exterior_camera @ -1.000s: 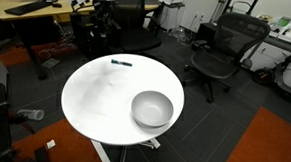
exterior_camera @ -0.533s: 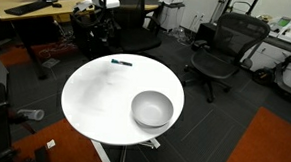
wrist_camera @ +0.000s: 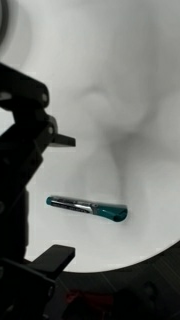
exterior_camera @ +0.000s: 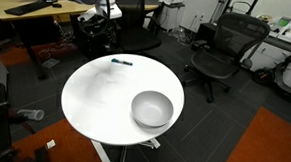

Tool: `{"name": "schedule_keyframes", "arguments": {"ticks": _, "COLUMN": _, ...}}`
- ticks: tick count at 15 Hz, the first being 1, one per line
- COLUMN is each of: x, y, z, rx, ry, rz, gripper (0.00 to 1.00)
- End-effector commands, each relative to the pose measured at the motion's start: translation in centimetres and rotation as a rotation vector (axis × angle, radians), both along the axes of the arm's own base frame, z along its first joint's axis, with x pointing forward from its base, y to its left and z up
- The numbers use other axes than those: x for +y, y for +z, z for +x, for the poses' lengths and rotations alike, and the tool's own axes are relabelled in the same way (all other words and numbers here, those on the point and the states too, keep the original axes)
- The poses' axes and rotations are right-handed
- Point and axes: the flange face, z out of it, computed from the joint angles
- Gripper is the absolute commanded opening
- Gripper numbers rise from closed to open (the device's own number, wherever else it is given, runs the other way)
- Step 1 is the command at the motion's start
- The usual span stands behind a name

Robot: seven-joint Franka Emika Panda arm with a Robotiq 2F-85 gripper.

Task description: Take the marker out of the bowl, place the marker back in the bowl then take the marker out of the bowl

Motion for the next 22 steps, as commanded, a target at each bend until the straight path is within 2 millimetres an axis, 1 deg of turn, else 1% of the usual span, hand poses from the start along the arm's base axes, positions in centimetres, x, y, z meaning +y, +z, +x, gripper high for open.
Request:
{"name": "schedule_keyframes", "arguments": {"ticks": 1, "x": 1.0, "y": -0.8, "z": 1.6, "rx": -0.003, "ry": -0.030, "rz": 0.015, "gripper": 1.00}}
{"name": "schedule_keyframes", "arguments": {"ticks": 9, "x": 1.5, "y": -3.8, "z": 3.8, "rx": 0.006, "ry": -0.029, "rz": 0.012, "gripper": 1.00}}
{"name": "schedule_keyframes", "arguments": {"ticks": 14, "x": 1.6, "y": -5.5, "z": 4.6, "rx": 0.014, "ry": -0.035, "rz": 0.006, "gripper": 1.00}}
{"name": "schedule_keyframes", "arguments": {"ticks": 22, "x": 1.5, "y": -7.5, "z": 5.6, "rx": 0.052, "ry": -0.043, "rz": -0.010, "gripper": 1.00}}
